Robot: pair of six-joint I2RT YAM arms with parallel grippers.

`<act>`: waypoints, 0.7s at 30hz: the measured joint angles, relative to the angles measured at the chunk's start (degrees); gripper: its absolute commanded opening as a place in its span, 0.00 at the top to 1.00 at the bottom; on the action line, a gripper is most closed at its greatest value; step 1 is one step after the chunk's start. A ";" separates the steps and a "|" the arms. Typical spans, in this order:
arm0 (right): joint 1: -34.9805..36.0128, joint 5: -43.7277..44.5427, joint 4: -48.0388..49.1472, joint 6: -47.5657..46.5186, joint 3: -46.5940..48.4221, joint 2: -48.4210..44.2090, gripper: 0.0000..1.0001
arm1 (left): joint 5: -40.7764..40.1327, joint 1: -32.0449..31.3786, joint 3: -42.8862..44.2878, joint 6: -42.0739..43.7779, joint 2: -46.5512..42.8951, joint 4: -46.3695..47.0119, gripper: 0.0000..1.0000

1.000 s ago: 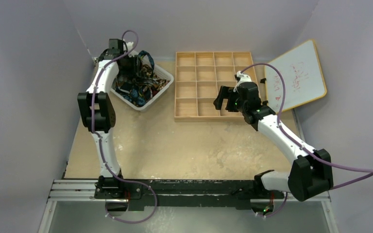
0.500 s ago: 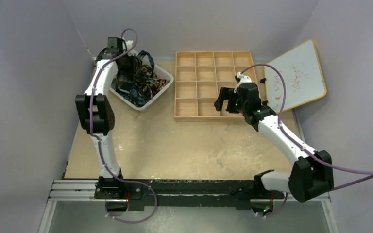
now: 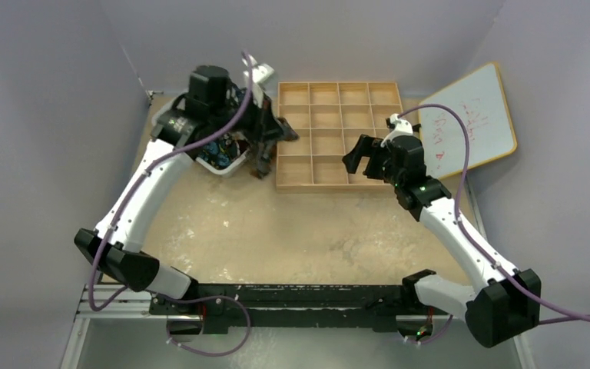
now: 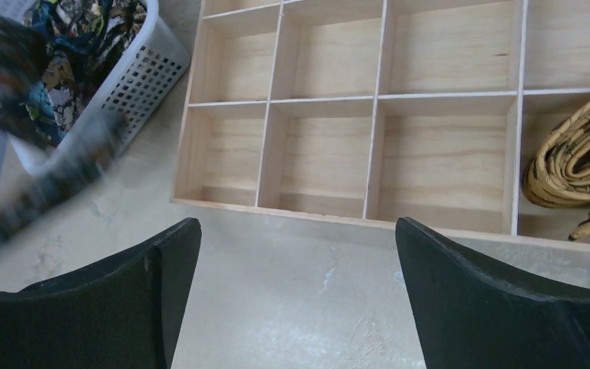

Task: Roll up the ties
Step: Pick up the tie from the bin, then place the tie at the center of the board.

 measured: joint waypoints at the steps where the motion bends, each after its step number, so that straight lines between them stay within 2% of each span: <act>1: 0.00 0.42 0.09 0.68 -0.52 -0.90 0.01 | 0.72 -3.04 -1.68 0.02 -1.03 0.31 1.00; 5: 0.00 2.84 0.07 2.78 -2.05 -4.07 0.01 | 0.72 -12.24 -11.32 -0.15 -2.23 2.45 1.00; 10: -0.02 3.50 0.13 4.44 -3.69 -7.34 0.01 | -3.72 -21.79 -30.67 -3.17 -1.77 6.16 0.99; 12: -0.02 2.12 0.28 4.74 -4.61 -7.61 0.01 | -5.09 -24.50 -36.20 -4.98 -1.73 7.85 0.88; 14: -0.07 -0.66 0.42 4.83 -5.90 -7.34 0.01 | -5.92 -26.69 -40.11 -6.88 -1.57 10.27 0.70; 17: -0.07 -4.24 0.31 4.70 -7.32 -6.19 0.01 | -5.95 -27.98 -42.18 -9.31 -1.11 14.05 0.48; 19: -0.07 -6.64 0.07 4.20 -7.58 -4.72 0.01 | -5.92 -28.17 -42.73 -11.28 -1.14 16.61 0.37; 20: -0.07 -7.41 0.00 3.78 -7.58 -4.20 0.01 | -5.95 -28.22 -42.88 -11.82 -1.25 17.29 0.21; 21: -0.04 -8.31 0.02 3.13 -7.58 -3.37 0.01 | -6.05 -28.24 -43.45 -12.83 -1.68 18.56 0.17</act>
